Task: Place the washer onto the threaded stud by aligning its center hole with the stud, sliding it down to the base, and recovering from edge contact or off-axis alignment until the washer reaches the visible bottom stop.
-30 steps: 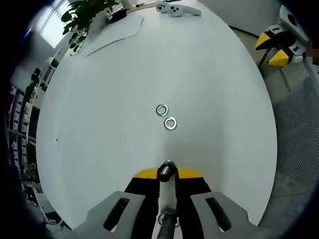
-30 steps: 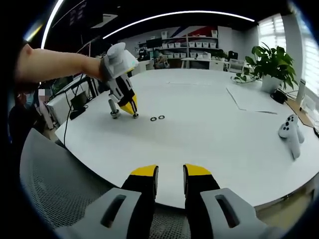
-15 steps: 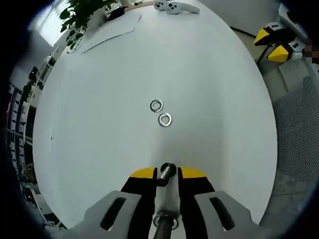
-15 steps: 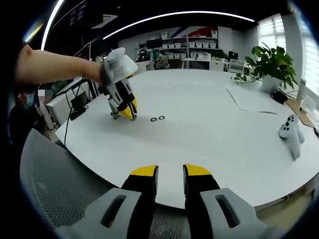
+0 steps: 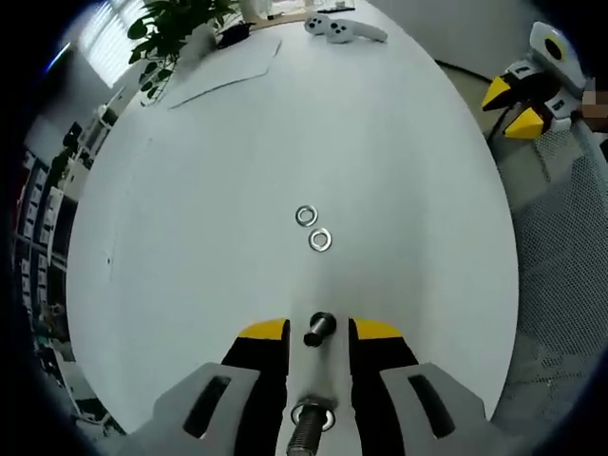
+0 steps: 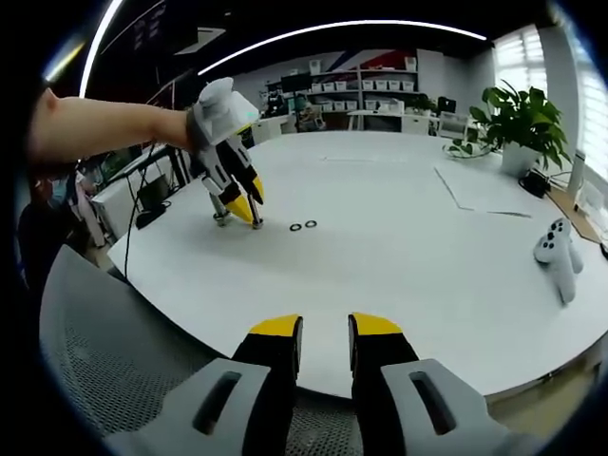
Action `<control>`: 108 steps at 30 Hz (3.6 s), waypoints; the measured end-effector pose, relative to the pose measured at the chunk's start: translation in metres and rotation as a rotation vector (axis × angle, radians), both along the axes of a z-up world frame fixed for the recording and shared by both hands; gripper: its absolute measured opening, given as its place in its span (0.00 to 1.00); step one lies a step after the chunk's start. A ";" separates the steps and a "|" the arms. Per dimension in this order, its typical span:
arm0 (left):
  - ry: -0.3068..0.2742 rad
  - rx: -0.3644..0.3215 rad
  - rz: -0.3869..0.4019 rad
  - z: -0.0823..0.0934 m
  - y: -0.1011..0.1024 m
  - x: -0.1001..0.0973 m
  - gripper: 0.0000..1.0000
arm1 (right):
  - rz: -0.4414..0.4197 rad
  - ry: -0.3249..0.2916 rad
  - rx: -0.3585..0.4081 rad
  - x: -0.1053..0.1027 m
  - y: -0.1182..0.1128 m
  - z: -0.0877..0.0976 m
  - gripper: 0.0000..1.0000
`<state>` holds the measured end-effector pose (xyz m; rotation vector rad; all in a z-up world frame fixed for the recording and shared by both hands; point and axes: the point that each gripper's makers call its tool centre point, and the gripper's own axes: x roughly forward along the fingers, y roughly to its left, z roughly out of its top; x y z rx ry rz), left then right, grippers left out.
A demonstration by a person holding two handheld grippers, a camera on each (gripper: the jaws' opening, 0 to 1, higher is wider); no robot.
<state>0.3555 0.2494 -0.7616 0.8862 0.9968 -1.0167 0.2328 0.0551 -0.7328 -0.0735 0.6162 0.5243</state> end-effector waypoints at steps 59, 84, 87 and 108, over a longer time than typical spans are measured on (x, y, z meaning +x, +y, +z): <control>0.058 -0.008 0.006 -0.032 -0.060 0.019 0.22 | 0.014 0.050 -0.011 -0.003 0.000 -0.007 0.23; 0.119 0.068 -0.042 -0.034 -0.068 0.017 0.11 | 0.023 0.052 -0.010 -0.004 0.002 -0.008 0.23; 0.127 0.066 -0.005 -0.034 -0.067 0.017 0.11 | 0.023 0.052 -0.010 -0.004 0.002 -0.008 0.23; 0.129 0.084 0.006 -0.034 -0.063 0.015 0.11 | 0.011 0.047 -0.008 -0.002 0.000 -0.007 0.23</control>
